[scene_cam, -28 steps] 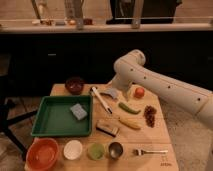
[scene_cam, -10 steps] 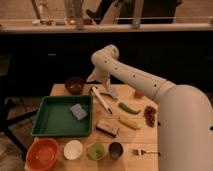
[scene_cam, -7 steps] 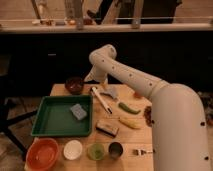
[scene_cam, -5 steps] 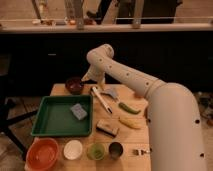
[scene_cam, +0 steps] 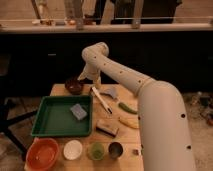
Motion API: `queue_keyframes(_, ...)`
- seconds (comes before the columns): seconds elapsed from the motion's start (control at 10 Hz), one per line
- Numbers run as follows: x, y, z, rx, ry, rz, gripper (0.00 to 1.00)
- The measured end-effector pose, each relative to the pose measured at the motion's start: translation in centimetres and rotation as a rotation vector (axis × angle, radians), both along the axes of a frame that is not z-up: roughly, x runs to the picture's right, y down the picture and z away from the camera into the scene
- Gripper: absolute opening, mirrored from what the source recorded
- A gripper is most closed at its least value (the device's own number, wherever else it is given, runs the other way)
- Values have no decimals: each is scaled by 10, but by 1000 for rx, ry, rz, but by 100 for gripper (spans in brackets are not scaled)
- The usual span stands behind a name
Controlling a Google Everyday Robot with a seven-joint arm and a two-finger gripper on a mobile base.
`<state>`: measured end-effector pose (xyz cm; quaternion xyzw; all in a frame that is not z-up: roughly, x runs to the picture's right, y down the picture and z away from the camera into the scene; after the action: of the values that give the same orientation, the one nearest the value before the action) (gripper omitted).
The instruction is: Stack bowls on top of each other
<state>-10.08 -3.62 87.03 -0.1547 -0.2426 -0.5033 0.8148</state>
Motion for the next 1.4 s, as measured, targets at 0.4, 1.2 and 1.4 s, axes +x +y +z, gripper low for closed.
queue_keyframes(0.4,-17,9,17,13,-41,-21,80)
queue_keyframes(1.2,-18,10,18,16,-41,-18,80)
queue_keyframes(1.4,-17,12,29,29,-30,2,80)
